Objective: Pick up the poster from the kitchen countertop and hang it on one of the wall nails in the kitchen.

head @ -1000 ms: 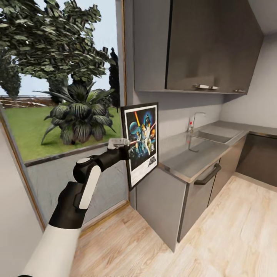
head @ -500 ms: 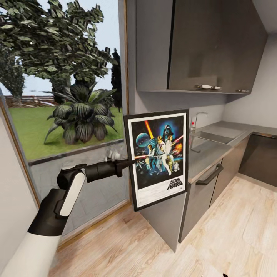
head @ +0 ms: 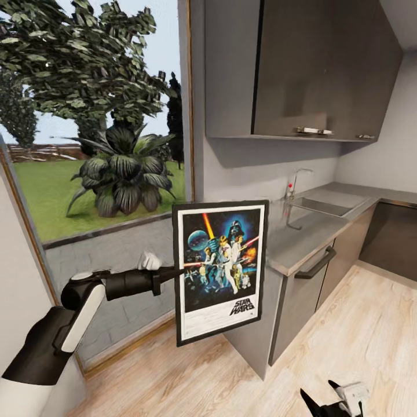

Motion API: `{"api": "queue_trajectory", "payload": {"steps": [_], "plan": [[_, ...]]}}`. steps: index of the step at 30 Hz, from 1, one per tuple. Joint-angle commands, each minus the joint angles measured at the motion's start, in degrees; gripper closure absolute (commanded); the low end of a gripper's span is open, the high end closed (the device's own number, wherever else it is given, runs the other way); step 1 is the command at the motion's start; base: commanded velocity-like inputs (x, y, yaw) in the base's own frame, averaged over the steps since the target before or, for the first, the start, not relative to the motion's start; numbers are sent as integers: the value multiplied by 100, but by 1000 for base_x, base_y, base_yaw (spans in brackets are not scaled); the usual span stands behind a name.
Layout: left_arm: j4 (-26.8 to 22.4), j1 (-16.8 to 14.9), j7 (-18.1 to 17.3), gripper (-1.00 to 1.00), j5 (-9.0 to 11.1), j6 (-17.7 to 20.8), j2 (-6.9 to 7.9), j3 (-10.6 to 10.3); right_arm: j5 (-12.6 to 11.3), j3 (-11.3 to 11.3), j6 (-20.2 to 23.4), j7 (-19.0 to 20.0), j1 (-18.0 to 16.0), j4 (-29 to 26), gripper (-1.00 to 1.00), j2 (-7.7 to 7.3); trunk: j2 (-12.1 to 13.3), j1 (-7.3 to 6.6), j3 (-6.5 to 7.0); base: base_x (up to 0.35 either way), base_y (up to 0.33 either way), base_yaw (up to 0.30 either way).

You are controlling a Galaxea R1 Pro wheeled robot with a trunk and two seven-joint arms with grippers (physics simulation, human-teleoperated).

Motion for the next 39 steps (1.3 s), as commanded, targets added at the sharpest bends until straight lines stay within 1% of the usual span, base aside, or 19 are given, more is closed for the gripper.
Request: {"api": "queue_trajectory", "payload": {"steps": [1,2,3,5,9,10,12,13,14,16,18,22,24,26,27,28,30,32,39], "plan": [[20,4,4,100,56,37,32,-5,6,-106,34,137,1,-24,-100,1,-3,0,-5,0,0,0],[79,17,-3,100,56,32,82,-6,6,-441,184,471,2,-59,-100,-1,-3,0,-5,0,0,0],[93,20,-4,100,56,31,92,-6,6,-555,243,595,2,-67,-100,-3,-3,0,-5,0,0,0],[135,28,-8,100,56,28,120,-6,25,-968,492,1267,-7,-175,-100,-17,-3,0,-5,0,0,0],[155,31,-59,100,53,28,128,-54,40,-1097,585,1577,-11,-468,-100,-51,-3,0,-5,0,0,0],[175,32,-456,100,-37,27,139,-180,37,-1157,1089,1774,-60,-770,-100,-350,-3,0,-5,0,0,0],[184,32,-581,100,-173,27,141,-204,29,-1150,1643,2129,-200,-826,-100,-630,-3,0,-5,0,0,0],[224,32,-624,100,-240,27,142,-217,34,-1143,1869,2552,-427,-841,-100,-795,-3,0,-5,0,0,0],[242,32,-635,100,-255,27,142,-224,36,-1141,1932,2699,-507,-844,-100,-833,-3,0,-5,0,0,0],[295,32,-657,100,-291,27,142,-260,44,-1137,2220,3223,-812,-851,-100,-946,-3,0,-5,0,0,0],[314,32,-670,100,-303,27,142,-307,47,-1134,2440,3516,-1001,-849,-100,-1041,-3,0,-5,0,0,0],[327,32,-858,100,-319,27,142,-484,45,-1109,2636,3968,-1285,-842,-100,-1172,-3,0,-5,0,0,0],[332,32,-970,100,-325,27,144,-543,53,-975,2688,4261,-1479,-828,-100,-1227,-3,0,-5,0,0,0],[316,32,-1082,100,-323,27,178,-582,90,-644,2762,4491,-1680,-813,-100,-1297,-3,0,-5,0,0,0],[309,32,-1126,100,-323,27,185,-588,98,-558,2810,4524,-1713,-812,-100,-1309,-3,0,-5,0,0,0],[291,32,-1305,100,-322,25,199,-602,109,-363,2989,4589,-1778,-815,-100,-1331,-3,0,-5,0,0,0],[278,32,-1502,100,-322,22,207,-603,115,-256,3107,4624,-1846,-816,-100,-1343,-3,0,-5,0,0,0],[273,32,-1591,100,-322,21,209,-602,117,-215,3155,4653,-1902,-813,-100,-1347,-3,0,-5,0,0,0],[251,32,-1763,100,-319,-88,213,-597,128,-144,3267,5337,-2182,-768,-100,-1369,-3,0,-5,0,0,0]]}}
